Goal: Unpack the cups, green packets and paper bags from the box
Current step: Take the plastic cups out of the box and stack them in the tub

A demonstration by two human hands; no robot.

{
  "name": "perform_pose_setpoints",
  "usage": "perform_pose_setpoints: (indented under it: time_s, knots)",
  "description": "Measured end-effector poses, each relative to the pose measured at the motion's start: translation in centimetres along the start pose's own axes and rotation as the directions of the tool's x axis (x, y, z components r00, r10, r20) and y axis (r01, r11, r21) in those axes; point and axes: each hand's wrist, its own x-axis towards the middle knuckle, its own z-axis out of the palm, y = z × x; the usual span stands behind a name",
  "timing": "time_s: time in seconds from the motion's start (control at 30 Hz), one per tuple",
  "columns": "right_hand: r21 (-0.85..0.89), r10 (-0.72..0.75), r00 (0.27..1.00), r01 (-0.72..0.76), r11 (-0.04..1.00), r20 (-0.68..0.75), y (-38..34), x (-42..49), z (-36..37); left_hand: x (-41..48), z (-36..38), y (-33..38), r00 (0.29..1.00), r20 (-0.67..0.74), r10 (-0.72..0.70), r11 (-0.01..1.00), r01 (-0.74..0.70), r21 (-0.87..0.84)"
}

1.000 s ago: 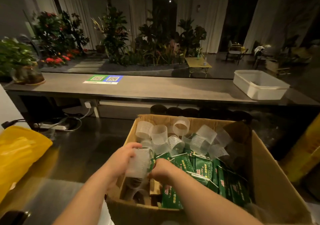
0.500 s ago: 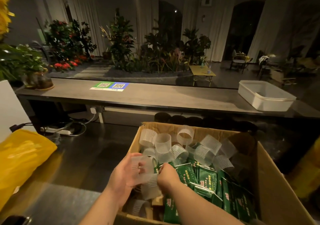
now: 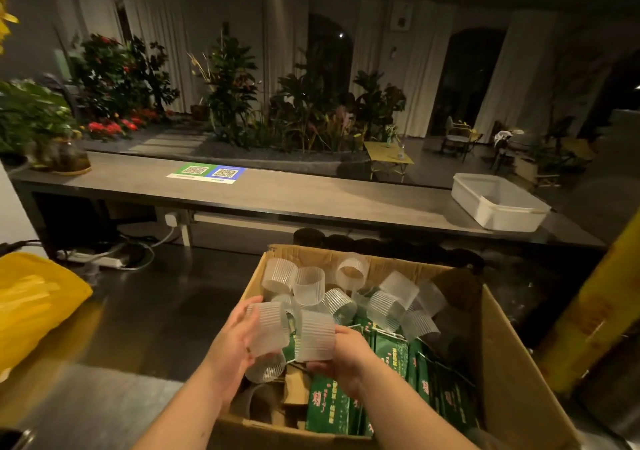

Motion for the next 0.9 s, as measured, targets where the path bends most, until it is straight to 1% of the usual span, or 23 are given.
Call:
perform_pose_setpoints:
  time_s: [0.1,0.17,0.3,0.33,0.37,0.43,0.47,0.5,0.53,0.57,0.6,0.63,0.67,0.77,0.8,0.83,0.87,0.9]
  knots:
    - [0.015,0.002,1.000,-0.002,1.000,-0.009,0.1,0.0,1.8,-0.7,0.3,0.1,0.995,0.092,-0.049,0.991,0.037,0.127]
    - [-0.016,-0.006,1.000,0.005,1.000,-0.014,0.3,-0.3,3.0,-0.9,0.4,0.1,0.988,0.130,-0.078,0.980,0.052,0.192]
    - [-0.166,-0.025,0.998,0.033,0.986,0.052,0.8,-0.6,3.9,-0.9,0.3,0.2,0.987,0.137,-0.081,0.982,0.055,0.182]
    - [-0.174,-0.029,0.998,0.038,0.984,0.055,0.9,-0.5,3.8,-0.8,0.1,0.1,0.988,0.136,-0.076,0.981,0.050,0.189]
    - [-0.131,-0.039,0.999,0.044,0.990,0.038,0.8,-0.5,3.6,-0.9,0.1,0.1,0.988,0.138,-0.070,0.977,0.040,0.208]
    - [0.019,-0.102,0.995,0.102,0.995,0.002,0.5,-0.1,2.7,-0.8,0.1,-0.1,0.989,0.134,-0.055,0.963,0.017,0.270]
    - [0.062,-0.164,0.985,0.161,0.985,0.049,0.4,0.0,2.3,-0.8,0.1,-0.1,0.990,0.130,-0.052,0.951,0.009,0.309]
    - [0.027,-0.210,0.970,0.209,0.978,0.124,0.5,0.1,1.8,-0.9,0.2,-0.2,0.991,0.120,-0.053,0.941,0.009,0.338]
    - [-0.053,-0.230,0.944,0.248,0.967,0.235,0.6,0.0,1.6,-0.9,0.2,-0.2,0.993,0.105,-0.055,0.936,0.014,0.350]
    - [-0.141,-0.219,0.922,0.274,0.951,0.319,0.8,-0.3,1.6,-0.8,0.3,-0.4,0.994,0.089,-0.057,0.940,0.023,0.341]
    - [-0.207,-0.205,0.905,0.297,0.932,0.373,1.1,-0.3,1.7,-0.8,0.3,-0.5,0.996,0.078,-0.052,0.949,0.025,0.314]
    - [-0.246,-0.204,0.901,0.312,0.918,0.383,1.4,-0.3,1.7,-1.0,0.4,-0.4,0.997,0.071,-0.039,0.957,0.016,0.290]
    - [-0.248,-0.221,0.905,0.323,0.914,0.364,1.6,-0.1,1.8,-1.0,0.3,-0.4,0.998,0.064,-0.018,0.963,0.000,0.271]
    - [-0.198,-0.278,0.937,0.319,0.927,0.211,1.4,0.3,2.2,-0.8,0.0,-0.5,0.999,0.023,0.044,0.968,-0.048,0.247]
    - [-0.211,-0.283,0.941,0.319,0.924,0.185,1.3,0.4,2.3,-0.8,-0.1,-0.5,0.998,0.005,0.058,0.969,-0.057,0.240]
    - [-0.252,-0.275,0.941,0.320,0.913,0.198,1.3,0.5,2.4,-0.8,-0.2,-0.5,0.998,-0.009,0.069,0.972,-0.065,0.224]
    - [-0.256,-0.276,0.933,0.332,0.908,0.233,1.3,0.5,2.7,-0.7,-0.4,-0.5,0.996,-0.021,0.083,0.977,-0.077,0.198]
    - [-0.216,-0.265,0.940,0.311,0.926,0.216,1.3,0.7,2.9,-0.7,-0.4,-0.5,0.995,-0.035,0.098,0.983,-0.091,0.160]
